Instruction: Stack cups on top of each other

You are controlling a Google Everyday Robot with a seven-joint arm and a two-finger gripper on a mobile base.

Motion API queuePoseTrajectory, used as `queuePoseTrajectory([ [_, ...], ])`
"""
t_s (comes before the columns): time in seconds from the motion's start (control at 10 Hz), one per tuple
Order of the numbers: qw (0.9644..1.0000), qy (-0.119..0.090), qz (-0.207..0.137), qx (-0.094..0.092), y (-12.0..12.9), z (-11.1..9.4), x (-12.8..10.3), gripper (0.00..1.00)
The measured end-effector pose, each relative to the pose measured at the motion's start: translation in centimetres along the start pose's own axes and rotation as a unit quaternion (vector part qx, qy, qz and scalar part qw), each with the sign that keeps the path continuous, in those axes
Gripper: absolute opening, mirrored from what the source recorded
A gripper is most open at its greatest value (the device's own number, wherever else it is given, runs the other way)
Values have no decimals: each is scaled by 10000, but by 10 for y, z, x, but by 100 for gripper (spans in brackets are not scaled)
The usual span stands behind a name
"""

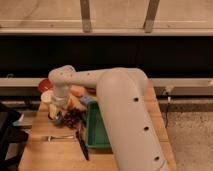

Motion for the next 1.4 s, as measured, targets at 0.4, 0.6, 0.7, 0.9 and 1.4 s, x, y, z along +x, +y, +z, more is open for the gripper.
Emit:
queuePoseTrajectory([
  [0.4, 9999, -23, -150, -78, 7, 5, -4, 12],
  [0.6, 9997, -31, -222, 10, 8, -5, -4, 0],
  [0.7, 9996, -37, -279, 82, 11, -11, -6, 0],
  [0.9, 9989, -135, -376, 231, 18, -34, -11, 0],
  [1.4, 9939, -489, -438, 890, 18, -135, -25, 0],
])
